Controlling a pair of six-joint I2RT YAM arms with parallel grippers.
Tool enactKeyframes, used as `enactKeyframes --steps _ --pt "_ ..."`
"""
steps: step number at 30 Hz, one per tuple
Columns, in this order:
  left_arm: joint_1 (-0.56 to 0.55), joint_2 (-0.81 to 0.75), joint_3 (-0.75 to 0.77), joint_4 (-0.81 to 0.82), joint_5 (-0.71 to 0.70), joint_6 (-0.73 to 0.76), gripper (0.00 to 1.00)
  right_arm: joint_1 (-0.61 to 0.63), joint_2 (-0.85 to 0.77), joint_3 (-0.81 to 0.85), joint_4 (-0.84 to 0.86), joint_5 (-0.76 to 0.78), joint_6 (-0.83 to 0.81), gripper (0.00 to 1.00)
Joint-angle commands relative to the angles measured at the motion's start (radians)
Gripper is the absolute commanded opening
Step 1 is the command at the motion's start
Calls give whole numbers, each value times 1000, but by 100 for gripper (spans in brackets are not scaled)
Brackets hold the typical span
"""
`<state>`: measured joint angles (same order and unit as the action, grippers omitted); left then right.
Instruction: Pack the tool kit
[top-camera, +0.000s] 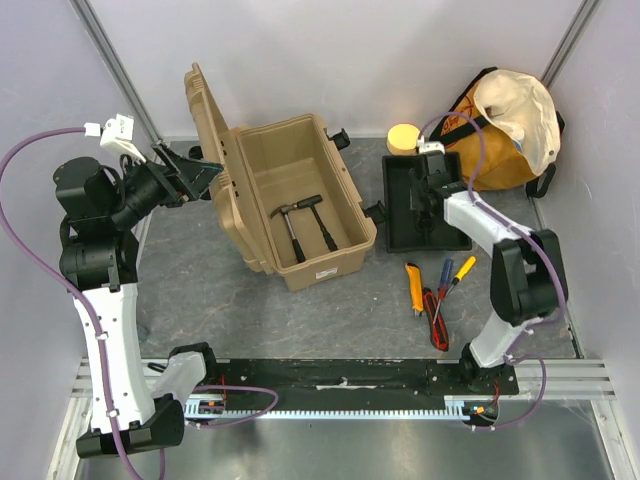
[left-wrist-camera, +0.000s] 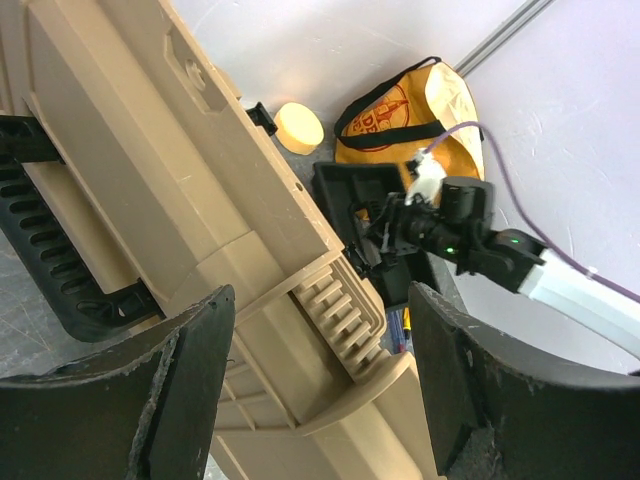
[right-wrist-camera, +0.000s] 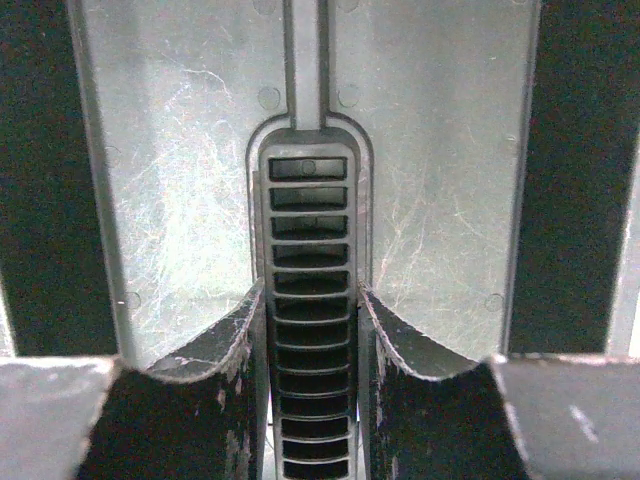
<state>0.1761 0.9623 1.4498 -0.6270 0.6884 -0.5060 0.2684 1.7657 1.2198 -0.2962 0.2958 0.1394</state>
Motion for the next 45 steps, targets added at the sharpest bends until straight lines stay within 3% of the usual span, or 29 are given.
enactKeyframes --steps 1,10,16,26,32,45 --pt "-3 -8 17 13 -3 38 76 8 -185 46 26 149 -35 0" --pt "-4 -8 21 13 -10 37 76 60 -379 162 0 148 -57 0" --pt "-4 -13 20 13 -10 37 76 188 -373 334 -63 111 -69 0" --pt "-4 -14 9 13 -16 35 76 449 -195 524 -191 112 140 0" --pt "-3 -16 3 13 -18 34 76 578 -31 645 -274 204 206 0" --pt "-7 -31 -3 13 -44 38 76 609 281 963 -483 189 232 0"
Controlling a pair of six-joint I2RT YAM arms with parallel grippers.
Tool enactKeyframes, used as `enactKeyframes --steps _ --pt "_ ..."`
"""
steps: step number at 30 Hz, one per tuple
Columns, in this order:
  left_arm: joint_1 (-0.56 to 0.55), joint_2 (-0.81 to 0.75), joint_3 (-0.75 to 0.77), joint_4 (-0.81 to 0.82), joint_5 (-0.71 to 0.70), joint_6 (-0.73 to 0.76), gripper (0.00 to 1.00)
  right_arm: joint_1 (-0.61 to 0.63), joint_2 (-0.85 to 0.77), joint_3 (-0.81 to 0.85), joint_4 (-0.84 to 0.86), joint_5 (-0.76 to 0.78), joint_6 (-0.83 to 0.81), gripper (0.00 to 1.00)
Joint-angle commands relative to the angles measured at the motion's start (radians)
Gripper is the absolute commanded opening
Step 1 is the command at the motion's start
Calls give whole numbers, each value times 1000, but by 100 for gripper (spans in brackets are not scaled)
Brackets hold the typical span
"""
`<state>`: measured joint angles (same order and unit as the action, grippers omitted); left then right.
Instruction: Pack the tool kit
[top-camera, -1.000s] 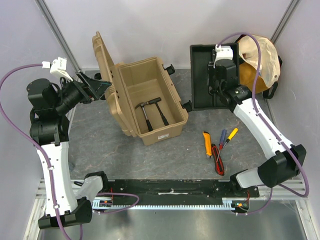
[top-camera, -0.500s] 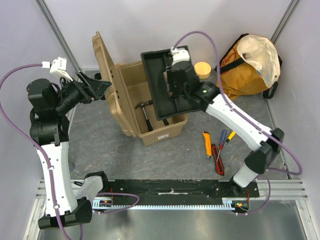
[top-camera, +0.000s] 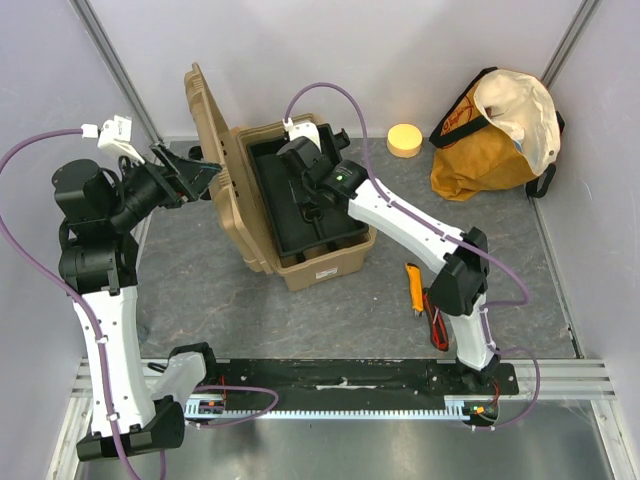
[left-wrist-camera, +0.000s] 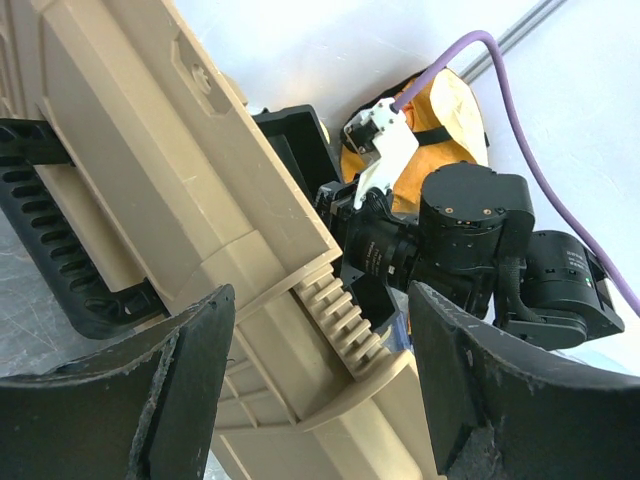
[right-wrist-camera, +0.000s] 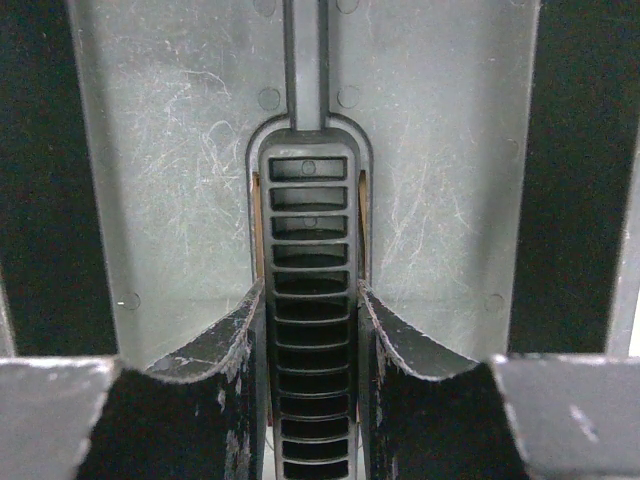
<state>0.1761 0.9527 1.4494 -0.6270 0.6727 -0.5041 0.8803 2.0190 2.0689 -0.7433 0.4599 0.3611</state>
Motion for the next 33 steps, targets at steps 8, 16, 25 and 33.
enactKeyframes --steps 8,16,25,33 --pt "-4 -23 8 -17 -64 50 76 -4 69 132 -61 43 -16 0" --pt "-4 -8 34 -79 -122 90 76 -6 130 161 -79 -3 -30 0" --pt "-4 1 65 -117 -162 114 76 -20 164 168 -105 -89 -14 0" --pt "-4 14 69 -117 -170 119 76 -24 210 224 -183 -81 2 0"
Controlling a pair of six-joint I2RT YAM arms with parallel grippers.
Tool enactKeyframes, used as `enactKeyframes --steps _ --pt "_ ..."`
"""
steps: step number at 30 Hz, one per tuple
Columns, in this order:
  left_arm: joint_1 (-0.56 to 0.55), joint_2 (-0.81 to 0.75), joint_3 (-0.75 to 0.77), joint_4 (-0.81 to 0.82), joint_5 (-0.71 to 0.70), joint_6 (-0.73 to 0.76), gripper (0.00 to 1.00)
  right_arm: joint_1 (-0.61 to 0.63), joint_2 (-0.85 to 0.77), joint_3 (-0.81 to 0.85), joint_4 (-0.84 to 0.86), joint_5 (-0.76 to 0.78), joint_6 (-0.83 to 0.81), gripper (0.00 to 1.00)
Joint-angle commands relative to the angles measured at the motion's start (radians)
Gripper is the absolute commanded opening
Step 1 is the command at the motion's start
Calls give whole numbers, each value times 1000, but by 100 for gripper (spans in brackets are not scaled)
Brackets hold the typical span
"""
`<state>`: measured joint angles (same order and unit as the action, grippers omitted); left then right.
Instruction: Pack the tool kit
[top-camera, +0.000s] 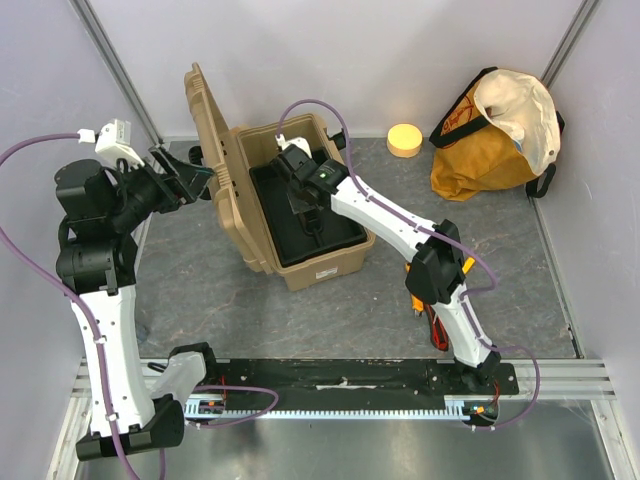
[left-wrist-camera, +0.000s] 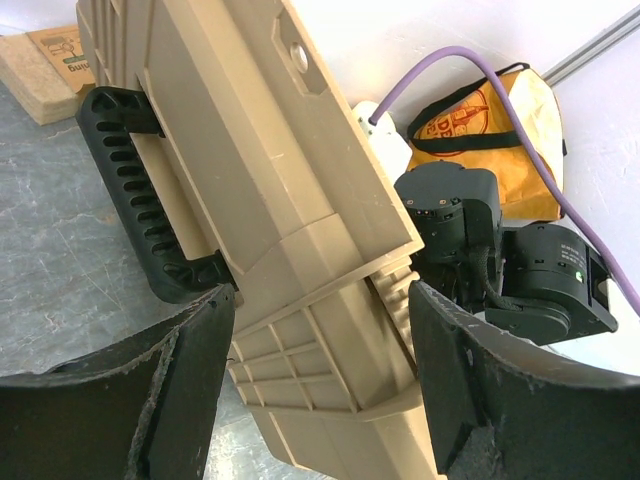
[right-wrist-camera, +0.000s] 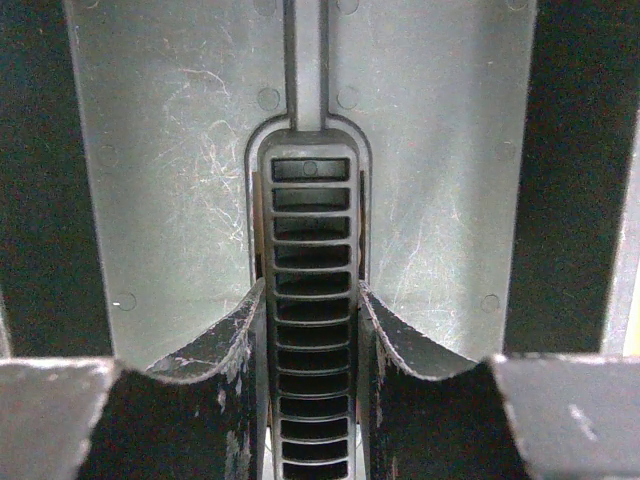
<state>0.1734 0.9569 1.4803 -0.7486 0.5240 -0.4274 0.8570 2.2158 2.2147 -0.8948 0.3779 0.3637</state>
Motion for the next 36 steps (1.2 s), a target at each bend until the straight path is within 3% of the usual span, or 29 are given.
enactKeyframes --steps 1,17,36 --pt "0 11 37 5 -21 44 76 -1 13 80 -32 3 -2 0" --pt "-3 25 29 22 -22 42 76 -3 61 184 -127 41 -2 0" --pt "-2 22 17 26 -25 44 77 -13 33 160 -145 84 17 0"
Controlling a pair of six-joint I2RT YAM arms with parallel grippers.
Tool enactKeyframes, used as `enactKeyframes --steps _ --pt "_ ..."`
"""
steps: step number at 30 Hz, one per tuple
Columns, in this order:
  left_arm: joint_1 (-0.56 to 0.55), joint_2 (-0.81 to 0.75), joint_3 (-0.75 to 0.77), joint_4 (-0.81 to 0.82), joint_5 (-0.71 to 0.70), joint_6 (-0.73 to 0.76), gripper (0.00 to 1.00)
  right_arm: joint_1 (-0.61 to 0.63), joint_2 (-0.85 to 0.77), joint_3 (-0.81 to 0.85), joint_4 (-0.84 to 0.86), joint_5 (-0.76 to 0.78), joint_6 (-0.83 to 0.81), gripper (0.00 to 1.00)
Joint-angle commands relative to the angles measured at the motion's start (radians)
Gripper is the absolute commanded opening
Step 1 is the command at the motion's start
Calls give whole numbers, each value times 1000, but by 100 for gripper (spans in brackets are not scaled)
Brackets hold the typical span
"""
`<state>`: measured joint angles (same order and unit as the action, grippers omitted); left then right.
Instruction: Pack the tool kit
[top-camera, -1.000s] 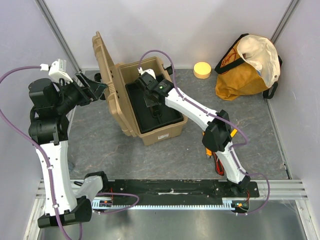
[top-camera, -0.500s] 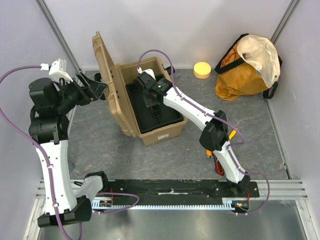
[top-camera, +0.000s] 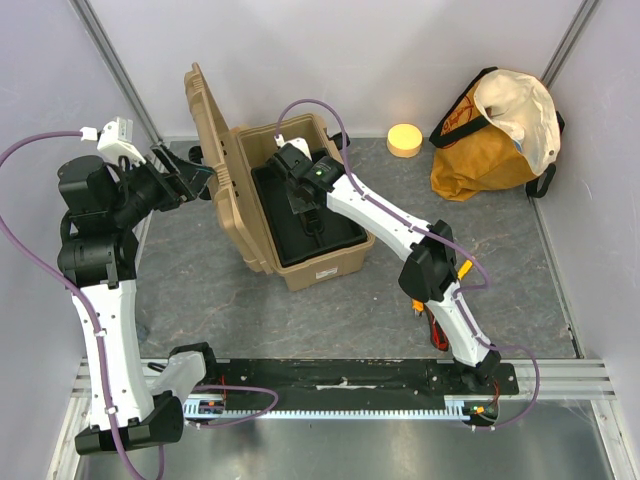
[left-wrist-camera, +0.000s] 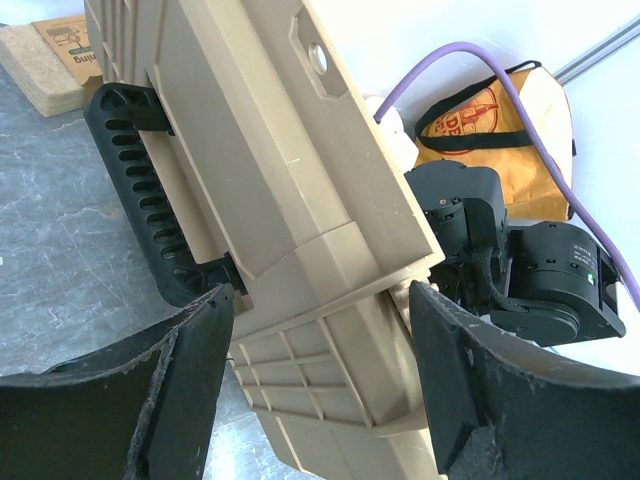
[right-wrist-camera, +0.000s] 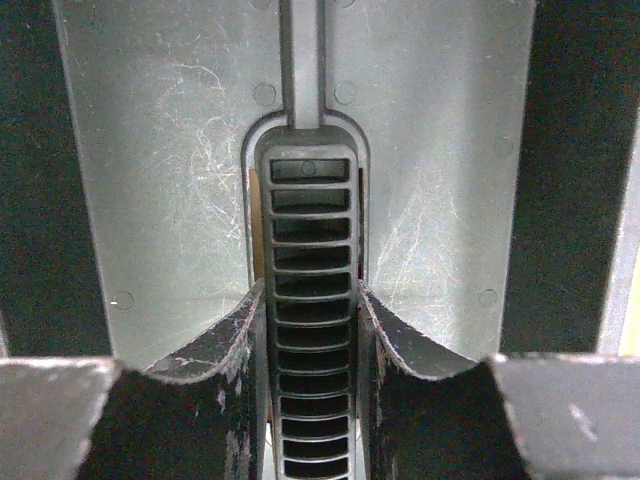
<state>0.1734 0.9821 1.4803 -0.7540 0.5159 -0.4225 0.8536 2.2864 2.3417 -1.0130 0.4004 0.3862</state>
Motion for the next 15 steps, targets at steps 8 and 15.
enactKeyframes --steps 8,15 --pt "-2 -5 15 35 -17 36 76 -10 -90 47 -13 69 -3 0" --pt "-2 -8 12 36 -17 36 76 -10 -99 54 -13 80 -4 0"
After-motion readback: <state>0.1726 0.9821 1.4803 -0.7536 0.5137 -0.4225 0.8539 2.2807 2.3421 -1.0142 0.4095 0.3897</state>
